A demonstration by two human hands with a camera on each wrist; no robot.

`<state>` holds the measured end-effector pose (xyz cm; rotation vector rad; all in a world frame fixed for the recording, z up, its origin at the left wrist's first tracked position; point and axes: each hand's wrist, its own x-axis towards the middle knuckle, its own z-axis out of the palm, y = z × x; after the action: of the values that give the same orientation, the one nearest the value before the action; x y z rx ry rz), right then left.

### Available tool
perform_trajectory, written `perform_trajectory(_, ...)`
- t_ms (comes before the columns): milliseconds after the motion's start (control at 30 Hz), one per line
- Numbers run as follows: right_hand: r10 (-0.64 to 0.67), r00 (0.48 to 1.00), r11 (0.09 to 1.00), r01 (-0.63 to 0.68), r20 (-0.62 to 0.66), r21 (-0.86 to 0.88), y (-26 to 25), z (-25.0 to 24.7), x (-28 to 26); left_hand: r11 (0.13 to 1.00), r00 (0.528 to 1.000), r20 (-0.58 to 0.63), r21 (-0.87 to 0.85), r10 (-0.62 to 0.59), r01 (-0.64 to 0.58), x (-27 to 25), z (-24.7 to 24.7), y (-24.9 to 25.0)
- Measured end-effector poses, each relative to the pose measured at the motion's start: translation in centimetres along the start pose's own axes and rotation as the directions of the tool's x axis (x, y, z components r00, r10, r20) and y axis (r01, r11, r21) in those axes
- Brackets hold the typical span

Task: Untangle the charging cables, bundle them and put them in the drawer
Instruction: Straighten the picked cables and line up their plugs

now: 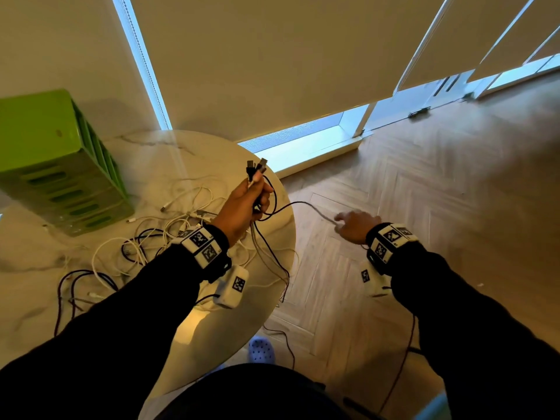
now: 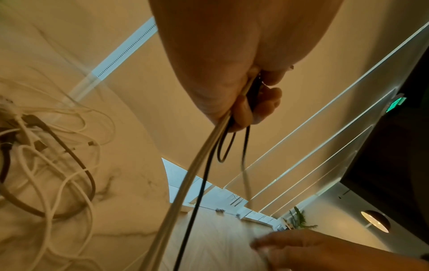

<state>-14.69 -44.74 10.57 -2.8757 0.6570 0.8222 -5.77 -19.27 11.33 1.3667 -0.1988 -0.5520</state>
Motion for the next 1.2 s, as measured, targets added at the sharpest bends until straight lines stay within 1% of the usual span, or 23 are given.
perform_trajectory(33, -0.07, 0.997, 0.998, 0.07, -0.022, 0.005, -0.6, 0.4, -0.3, 1.0, 1.0, 0.021, 0.013, -0.005, 0.005, -0.2, 0.4, -0.1)
perform_trajectory(67, -0.174, 0.983, 0.984, 0.177, -0.063, 0.034, -1.7, 0.9, -0.9, 1.0, 0.999, 0.042, 0.021, -0.011, 0.01, -0.3, 0.9, -0.1)
perform_trajectory(133, -0.367, 0.918, 0.914, 0.386, -0.148, 0.125, -4.3, 1.9, -1.9, 0.999, 0.997, 0.077, 0.047, -0.023, 0.019, -0.7, 1.7, -0.3)
perform_trajectory(167, -0.428, 0.889, 0.873, 0.453, -0.161, 0.179, -5.6, 2.3, -2.4, 0.998, 0.995, 0.093, 0.065, -0.03, 0.024, -0.8, 1.9, -0.4)
perform_trajectory(200, -0.457, 0.876, 0.84, 0.483, -0.156, 0.246, -6.8, 2.8, -2.7, 0.997, 0.993, 0.11, 0.077, -0.037, 0.029, -0.8, 2.2, -0.5)
perform_trajectory(267, -0.461, 0.87, 0.786, 0.492, -0.175, 0.374, -8.4, 3.7, -3.1, 0.996, 0.991, 0.125, 0.087, -0.046, 0.036, -0.8, 2.2, -0.6)
perform_trajectory(367, -0.459, 0.826, 0.727, 0.561, -0.327, 0.396, -8.8, 4.6, -3.2, 0.994, 0.993, 0.103, 0.102, -0.048, 0.038, -0.7, 1.8, -0.2)
perform_trajectory(400, -0.459, 0.817, 0.696, 0.575, -0.349, 0.43, -8.7, 4.7, -3.2, 0.995, 0.994, 0.095, 0.093, -0.048, 0.039, -0.7, 1.7, -0.1)
perform_trajectory(500, -0.466, 0.793, 0.548, 0.607, -0.393, 0.576, -8.5, 4.0, -3.6, 0.996, 0.994, 0.099, 0.074, -0.054, 0.047, -0.9, 1.6, 0.0)
perform_trajectory(533, -0.468, 0.786, 0.52, 0.615, -0.404, 0.592, -8.6, 3.6, -3.8, 0.996, 0.993, 0.103, 0.078, -0.056, 0.048, -0.9, 1.6, -0.1)
perform_trajectory(567, -0.472, 0.779, 0.516, 0.624, -0.413, 0.587, -8.7, 3.4, -3.8, 0.996, 0.993, 0.107, 0.08, -0.058, 0.049, -1.0, 1.6, -0.2)
perform_trajectory(600, -0.478, 0.77, 0.525, 0.637, -0.423, 0.565, -8.7, 3.3, -3.7, 0.996, 0.992, 0.112, 0.075, -0.052, 0.044, -1.0, 1.7, -0.2)
perform_trajectory(667, -0.494, 0.758, 0.58, 0.652, -0.427, 0.489, -8.7, 3.6, -3.4, 0.998, 0.993, 0.112, 0.045, -0.038, 0.033, -1.0, 1.6, -0.3)
perform_trajectory(733, -0.501, 0.761, 0.628, 0.648, -0.413, 0.432, -8.8, 4.2, -3.4, 0.999, 0.995, 0.099, 0.01, -0.032, 0.031, -0.8, 1.6, -0.1)
perform_trajectory(767, -0.488, 0.766, 0.626, 0.641, -0.419, 0.444, -9.0, 4.3, -3.5, 1.0, 0.995, 0.098, 0.004, -0.028, 0.028, -0.8, 1.7, 0.1)
perform_trajectory(867, -0.401, 0.784, 0.555, 0.62, -0.474, 0.555, -9.7, 4.1, -4.0, 0.999, 0.994, 0.104, 0.032, -0.035, 0.032, -0.8, 2.2, 0.2)
perform_trajectory(933, -0.394, 0.762, 0.552, 0.643, -0.515, 0.53, -9.8, 3.6, -4.2, 0.997, 0.994, 0.101, 0.059, -0.046, 0.04, -0.7, 2.2, 0.1)
perform_trajectory(1000, -0.396, 0.749, 0.615, 0.646, -0.531, 0.453, -9.3, 3.2, -3.8, 0.993, 0.998, 0.051, 0.118, -0.038, 0.032, -0.4, 1.7, 0.1)
perform_trajectory(1033, -0.372, 0.76, 0.664, 0.62, -0.533, 0.419, -8.6, 2.7, -3.7, 0.991, 0.999, 0.022, 0.128, -0.036, 0.033, -0.2, 1.4, 0.0)
perform_trajectory(1067, -0.342, 0.777, 0.716, 0.58, -0.529, 0.388, -7.6, 2.4, -3.3, 0.991, 0.999, 0.009, 0.126, -0.047, 0.045, 0.0, 1.0, -0.1)
perform_trajectory(1100, -0.313, 0.798, 0.781, 0.524, -0.515, 0.339, -6.5, 2.0, -2.9, 0.991, 0.997, 0.021, 0.117, -0.07, 0.067, -0.1, 0.8, -0.2)
perform_trajectory(1167, -0.268, 0.853, 0.884, 0.402, -0.448, 0.238, -4.2, 1.5, -2.1, 0.986, 0.986, 0.099, 0.116, -0.134, 0.122, -0.4, 0.8, -0.5)
perform_trajectory(1200, -0.222, 0.89, 0.917, 0.329, -0.398, 0.225, -2.9, 1.5, -1.5, 0.981, 0.979, 0.128, 0.133, -0.158, 0.141, -0.7, 1.0, -0.6)
